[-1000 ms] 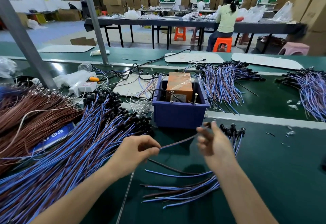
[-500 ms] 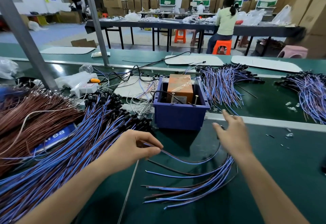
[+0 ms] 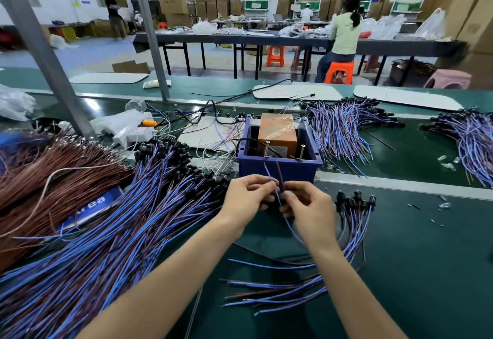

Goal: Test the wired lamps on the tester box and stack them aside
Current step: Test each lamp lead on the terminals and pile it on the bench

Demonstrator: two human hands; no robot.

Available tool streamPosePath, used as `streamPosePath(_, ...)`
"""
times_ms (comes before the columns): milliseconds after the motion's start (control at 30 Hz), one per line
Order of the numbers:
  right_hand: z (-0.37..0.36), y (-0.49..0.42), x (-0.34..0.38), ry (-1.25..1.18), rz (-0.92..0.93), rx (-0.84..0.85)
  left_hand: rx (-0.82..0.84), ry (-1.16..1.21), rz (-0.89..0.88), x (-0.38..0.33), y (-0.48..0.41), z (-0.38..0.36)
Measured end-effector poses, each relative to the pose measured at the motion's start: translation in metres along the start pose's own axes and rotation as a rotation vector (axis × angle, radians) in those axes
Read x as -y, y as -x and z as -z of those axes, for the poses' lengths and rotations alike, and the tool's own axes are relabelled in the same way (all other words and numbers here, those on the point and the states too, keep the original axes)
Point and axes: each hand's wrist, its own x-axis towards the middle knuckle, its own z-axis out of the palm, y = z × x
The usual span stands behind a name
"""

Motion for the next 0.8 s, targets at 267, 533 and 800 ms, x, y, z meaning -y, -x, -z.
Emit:
streamPosePath(267,0.003,-0.014,-0.011,0.043,-0.05,-0.216,-0.069,-0.015,0.079,-0.002,-0.028,-0.008)
streamPosePath(533,0.002,-0.014,-0.013,0.011,-0.06,-0.264,-0.095,0.002,0.1,0.0,-0.035,-0.004)
streamPosePath(800,0.007,-0.012,-0.015,-0.009,-0.077,-0.278,-0.089,0.011,0.12,0.0,-0.033,-0.001)
